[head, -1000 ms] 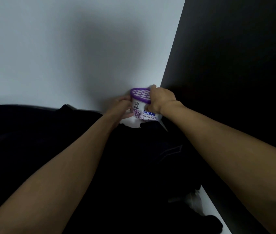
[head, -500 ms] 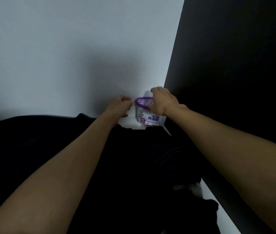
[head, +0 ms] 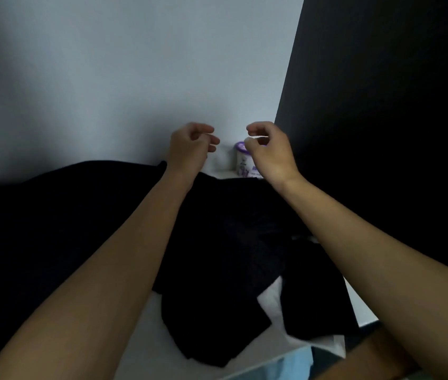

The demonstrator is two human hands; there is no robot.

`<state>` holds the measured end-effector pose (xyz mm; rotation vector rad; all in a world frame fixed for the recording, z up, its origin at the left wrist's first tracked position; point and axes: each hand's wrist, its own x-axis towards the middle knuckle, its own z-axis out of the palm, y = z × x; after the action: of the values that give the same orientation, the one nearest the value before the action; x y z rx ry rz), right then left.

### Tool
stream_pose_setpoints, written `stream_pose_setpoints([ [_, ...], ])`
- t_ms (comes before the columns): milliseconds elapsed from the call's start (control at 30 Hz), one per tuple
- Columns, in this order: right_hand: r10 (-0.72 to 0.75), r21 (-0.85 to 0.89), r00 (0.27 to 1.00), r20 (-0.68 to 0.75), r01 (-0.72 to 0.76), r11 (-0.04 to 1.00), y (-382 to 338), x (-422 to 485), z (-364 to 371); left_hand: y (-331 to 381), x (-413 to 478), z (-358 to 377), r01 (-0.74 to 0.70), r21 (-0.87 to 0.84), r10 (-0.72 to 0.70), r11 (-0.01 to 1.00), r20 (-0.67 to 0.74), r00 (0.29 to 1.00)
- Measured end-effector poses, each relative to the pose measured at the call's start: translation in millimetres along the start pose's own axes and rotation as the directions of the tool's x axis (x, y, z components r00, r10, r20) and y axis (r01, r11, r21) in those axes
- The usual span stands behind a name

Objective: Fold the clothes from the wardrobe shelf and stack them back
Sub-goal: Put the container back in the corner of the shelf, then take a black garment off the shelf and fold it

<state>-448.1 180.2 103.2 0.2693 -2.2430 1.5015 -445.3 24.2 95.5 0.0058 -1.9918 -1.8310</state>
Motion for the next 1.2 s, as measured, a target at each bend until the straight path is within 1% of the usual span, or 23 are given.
stream_pose_setpoints([
  [100, -0.007, 0.070, 0.999, 0.038, 0.005, 0.998, -12, -38, 10, 2, -33, -31, 0.014, -0.020, -0.016, 1.000, -0.061, 0.998],
  [133, -0.026, 0.088, 0.998, 0.064, 0.021, 0.996, -15, -51, 15, 3, -45, -43, 0.013, -0.010, -0.014, 1.000, -0.081, 0.997],
  [200, -0.073, 0.068, 0.986, 0.147, 0.064, 0.996, -17, -77, 22, 4, -69, -64, 0.002, 0.050, 0.002, 0.999, -0.086, 0.996],
  [300, -0.130, -0.042, 0.922, 0.365, 0.156, 0.987, -10, -111, 37, 7, -102, -96, -0.018, 0.236, 0.035, 0.972, -0.066, 0.997],
  [367, -0.142, -0.106, 0.831, 0.537, 0.233, 0.967, -7, -136, 49, 13, -129, -121, -0.004, 0.437, 0.039, 0.899, -0.072, 0.997],
  [400, -0.119, -0.172, 0.810, 0.574, 0.261, 0.950, -1, -142, 53, 17, -134, -128, -0.001, 0.531, 0.035, 0.847, -0.055, 0.998],
  [433, -0.101, -0.224, 0.790, 0.605, 0.290, 0.930, 2, -149, 57, 23, -146, -139, 0.014, 0.642, 0.025, 0.766, -0.051, 0.998],
  [467, -0.091, -0.258, 0.772, 0.629, 0.318, 0.912, 3, -157, 59, 29, -162, -148, 0.039, 0.752, 0.001, 0.658, -0.052, 0.999],
  [500, -0.082, -0.288, 0.760, 0.644, 0.341, 0.895, 4, -162, 59, 35, -178, -157, 0.054, 0.847, -0.019, 0.529, -0.051, 0.999],
  [533, -0.080, -0.314, 0.754, 0.652, 0.365, 0.877, 5, -166, 61, 40, -193, -165, 0.047, 0.926, -0.022, 0.373, -0.042, 0.999],
  [567, -0.082, -0.337, 0.745, 0.662, 0.394, 0.855, 6, -169, 63, 43, -208, -172, 0.032, 0.981, -0.022, 0.193, -0.028, 0.999],
  [600, -0.090, -0.360, 0.737, 0.670, 0.428, 0.829, 7, -173, 65, 44, -222, -179, 0.018, 1.000, -0.032, 0.006, -0.018, 0.999],
  [633, -0.102, -0.385, 0.730, 0.676, 0.467, 0.796, 9, -177, 66, 45, -236, -185, 0.009, 0.988, -0.067, -0.156, -0.020, 0.998],
  [667, -0.113, -0.412, 0.723, 0.681, 0.506, 0.757, 11, -182, 66, 46, -248, -189, 0.010, 0.961, -0.120, -0.277, -0.045, 0.992],
  [700, -0.115, -0.438, 0.718, 0.687, 0.535, 0.722, 13, -188, 66, 47, -259, -194, 0.021, 0.933, -0.169, -0.360, -0.087, 0.982],
  [733, -0.111, -0.460, 0.713, 0.692, 0.554, 0.694, 13, -192, 67, 47, -267, -200, 0.032, 0.907, -0.196, -0.420, -0.125, 0.973],
  [800, -0.084, -0.497, 0.710, 0.699, 0.568, 0.656, 13, -198, 69, 46, -279, -209, -0.009, 0.853, -0.205, -0.521, -0.114, 0.972],
  [833, -0.071, -0.511, 0.708, 0.703, 0.571, 0.643, 12, -199, 69, 45, -284, -212, -0.037, 0.833, -0.197, -0.552, -0.087, 0.977],
  [867, -0.060, -0.522, 0.706, 0.705, 0.575, 0.630, 11, -199, 69, 45, -287, -212, -0.054, 0.825, -0.184, -0.563, -0.061, 0.981],
  [1033, 0.002, -0.570, 0.690, 0.724, 0.597, 0.565, 1, -198, 68, 40, -293, -219, -0.134, 0.810, -0.139, -0.570, 0.066, 0.988],
  [1200, 0.043, -0.590, 0.685, 0.727, 0.591, 0.551, -5, -197, 66, 37, -296, -235, -0.200, 0.780, -0.133, -0.593, 0.150, 0.980],
])
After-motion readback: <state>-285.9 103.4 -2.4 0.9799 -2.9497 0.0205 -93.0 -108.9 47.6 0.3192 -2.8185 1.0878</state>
